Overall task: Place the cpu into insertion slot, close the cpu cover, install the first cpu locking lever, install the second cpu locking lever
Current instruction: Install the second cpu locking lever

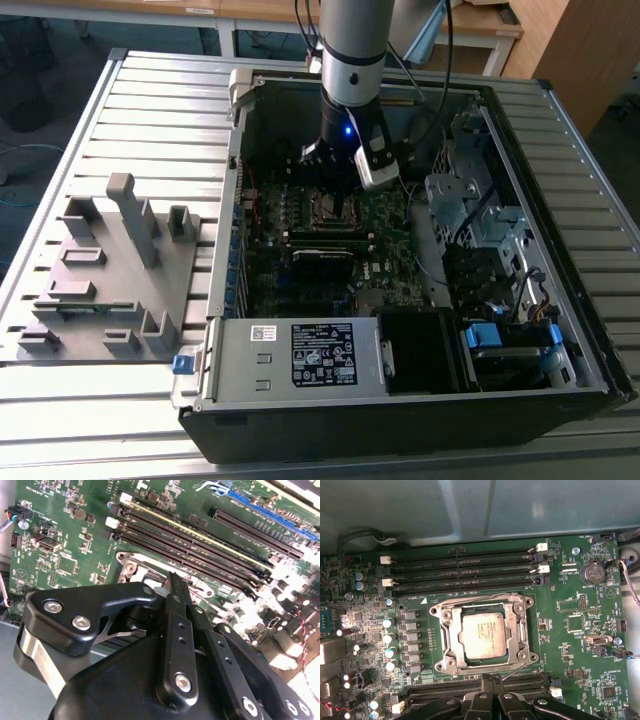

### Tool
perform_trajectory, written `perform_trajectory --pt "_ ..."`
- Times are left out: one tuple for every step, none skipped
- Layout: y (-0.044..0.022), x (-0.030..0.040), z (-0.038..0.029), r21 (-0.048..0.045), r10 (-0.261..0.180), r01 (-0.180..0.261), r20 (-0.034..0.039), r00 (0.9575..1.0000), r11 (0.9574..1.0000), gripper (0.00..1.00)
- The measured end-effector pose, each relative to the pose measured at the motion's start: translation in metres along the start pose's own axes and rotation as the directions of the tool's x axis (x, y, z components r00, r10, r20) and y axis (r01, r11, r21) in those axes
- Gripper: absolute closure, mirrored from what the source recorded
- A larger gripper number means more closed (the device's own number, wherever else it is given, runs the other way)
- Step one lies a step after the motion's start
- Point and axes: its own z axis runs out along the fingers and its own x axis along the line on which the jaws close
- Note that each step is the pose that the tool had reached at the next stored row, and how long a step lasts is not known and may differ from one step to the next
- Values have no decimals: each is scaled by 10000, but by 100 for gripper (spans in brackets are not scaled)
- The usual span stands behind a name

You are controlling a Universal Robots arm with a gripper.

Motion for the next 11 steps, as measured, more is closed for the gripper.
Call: perform_trajectory --pt "-2 0 0 0 0 0 0 10000 10000 90" --pt "-5 0 0 0 0 0 0 10000 10000 90" --pt "-7 -1 0 -1 0 0 0 10000 10000 90" --pt "-9 -1 0 0 0 0 0 10000 10000 90" --pt "-12 -1 0 0 0 0 0 10000 10000 90" --pt "-14 -2 0 -1 0 0 0 10000 10000 90" --pt "-16 -2 0 0 0 0 0 10000 10000 90" --pt "-18 -2 0 0 0 0 0 10000 10000 90" --pt "-21 -2 0 0 0 0 0 10000 10000 90" --pt "-23 -3 0 1 0 0 0 10000 10000 90" --pt "-25 -3 0 1 0 0 0 10000 10000 90"
